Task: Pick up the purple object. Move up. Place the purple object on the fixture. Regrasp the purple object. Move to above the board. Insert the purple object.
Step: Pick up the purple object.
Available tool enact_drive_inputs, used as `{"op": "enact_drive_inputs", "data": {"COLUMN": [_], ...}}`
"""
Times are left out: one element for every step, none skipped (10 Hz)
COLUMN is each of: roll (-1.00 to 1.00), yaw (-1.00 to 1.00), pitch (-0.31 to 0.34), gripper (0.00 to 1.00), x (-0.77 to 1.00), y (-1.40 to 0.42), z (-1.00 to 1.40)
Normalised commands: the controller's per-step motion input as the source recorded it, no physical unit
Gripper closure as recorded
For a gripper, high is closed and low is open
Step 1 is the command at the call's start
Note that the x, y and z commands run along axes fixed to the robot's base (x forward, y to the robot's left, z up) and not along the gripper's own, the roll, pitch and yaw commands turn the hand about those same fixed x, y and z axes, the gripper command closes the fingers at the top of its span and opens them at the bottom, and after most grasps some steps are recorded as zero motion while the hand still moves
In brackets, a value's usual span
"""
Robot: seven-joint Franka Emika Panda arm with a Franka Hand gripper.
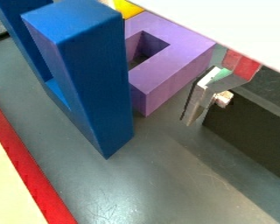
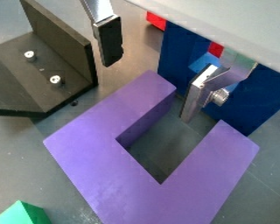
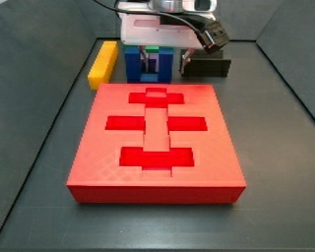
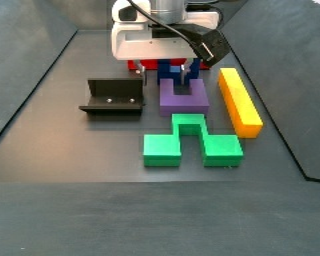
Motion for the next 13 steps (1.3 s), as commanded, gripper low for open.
{"op": "enact_drive_inputs", "data": {"roll": [0.02, 0.00, 0.00, 0.03, 0.05, 0.00, 0.00, 0.00, 0.00, 0.00, 0.00, 0.00, 0.00], "yaw": [0.00, 0.00, 0.00, 0.00, 0.00, 0.00, 0.00, 0.00, 0.00, 0.00, 0.00, 0.00, 0.00], "pitch": [0.000, 0.000, 0.000, 0.000, 0.000, 0.000, 0.000, 0.000, 0.000, 0.000, 0.000, 0.000, 0.000], "gripper": [0.00, 0.00, 0.00, 0.00, 0.00, 0.00, 1.00, 1.00, 1.00, 1.00, 1.00, 1.00, 1.00], "x": [0.01, 0.00, 0.00, 0.00, 0.00, 0.00, 0.00, 0.00, 0.00, 0.00, 0.00, 0.00, 0.00], "y": [0.02, 0.00, 0.00, 0.00, 0.00, 0.00, 0.00, 0.00, 0.00, 0.00, 0.00, 0.00, 0.00], "z": [-0.28, -0.23, -0.21, -0.14, 0.00, 0.00, 0.00, 0.00, 0.00, 0.00, 0.00, 0.00, 0.00]}}
